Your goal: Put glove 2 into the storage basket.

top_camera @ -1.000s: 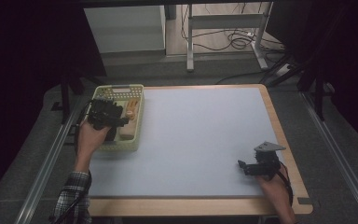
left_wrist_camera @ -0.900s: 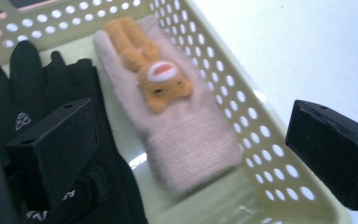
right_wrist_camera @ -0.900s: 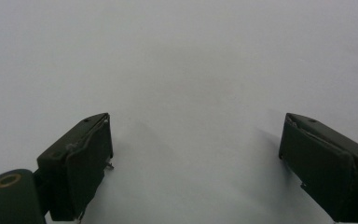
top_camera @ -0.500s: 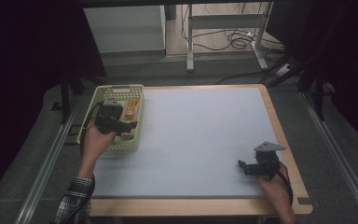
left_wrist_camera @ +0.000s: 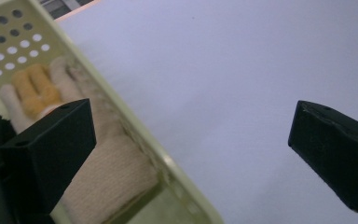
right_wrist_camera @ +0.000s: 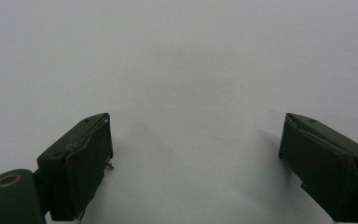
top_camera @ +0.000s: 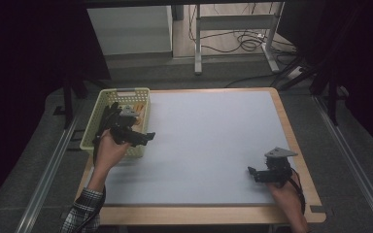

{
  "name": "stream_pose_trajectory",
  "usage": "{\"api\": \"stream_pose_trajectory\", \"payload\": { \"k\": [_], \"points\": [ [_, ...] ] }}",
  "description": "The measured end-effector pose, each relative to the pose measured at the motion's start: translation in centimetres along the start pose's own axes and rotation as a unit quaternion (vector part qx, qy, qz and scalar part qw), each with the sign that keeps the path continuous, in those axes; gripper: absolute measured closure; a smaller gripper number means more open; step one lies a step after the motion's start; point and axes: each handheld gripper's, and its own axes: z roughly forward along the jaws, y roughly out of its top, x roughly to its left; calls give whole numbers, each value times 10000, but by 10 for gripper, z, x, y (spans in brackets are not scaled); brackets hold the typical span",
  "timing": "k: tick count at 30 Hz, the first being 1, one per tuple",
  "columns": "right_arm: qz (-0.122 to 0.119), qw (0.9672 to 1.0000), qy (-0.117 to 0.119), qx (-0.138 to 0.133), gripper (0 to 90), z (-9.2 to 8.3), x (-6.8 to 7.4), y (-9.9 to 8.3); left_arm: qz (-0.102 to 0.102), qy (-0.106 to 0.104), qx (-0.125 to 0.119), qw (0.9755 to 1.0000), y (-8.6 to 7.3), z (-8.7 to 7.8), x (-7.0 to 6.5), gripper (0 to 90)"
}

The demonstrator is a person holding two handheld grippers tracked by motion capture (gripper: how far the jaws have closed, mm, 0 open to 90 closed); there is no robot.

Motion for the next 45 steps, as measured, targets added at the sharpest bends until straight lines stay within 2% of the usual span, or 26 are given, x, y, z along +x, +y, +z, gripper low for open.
{"api": "stream_pose_trajectory", "payload": {
  "k": [7,9,13,17,21,32,39,45],
  "points": [
    [-3,10000,0,-2,94,0,0,0,285,-76,11,9996,6,5,-17,8],
    [-3,10000,-1,-2,94,0,0,0,310,-215,-27,9993,8,8,-25,8],
    [4,10000,3,-1,94,0,0,0,367,-328,-34,9988,10,11,-33,7],
    [3,10000,2,-2,94,0,0,0,322,-536,-62,9980,12,15,-43,5],
    [-11,10000,4,-10,95,0,0,0,218,-828,-163,9962,13,18,-53,5],
    [-7,10000,6,-6,95,0,0,0,524,-1190,-252,9912,8,32,-88,5],
    [-8,10000,6,-13,94,0,0,0,715,-1342,-141,9883,-3,46,-110,7],
    [-12,10000,8,-8,94,0,0,0,811,-1402,-133,9867,-12,55,-120,7]
  ]
}}
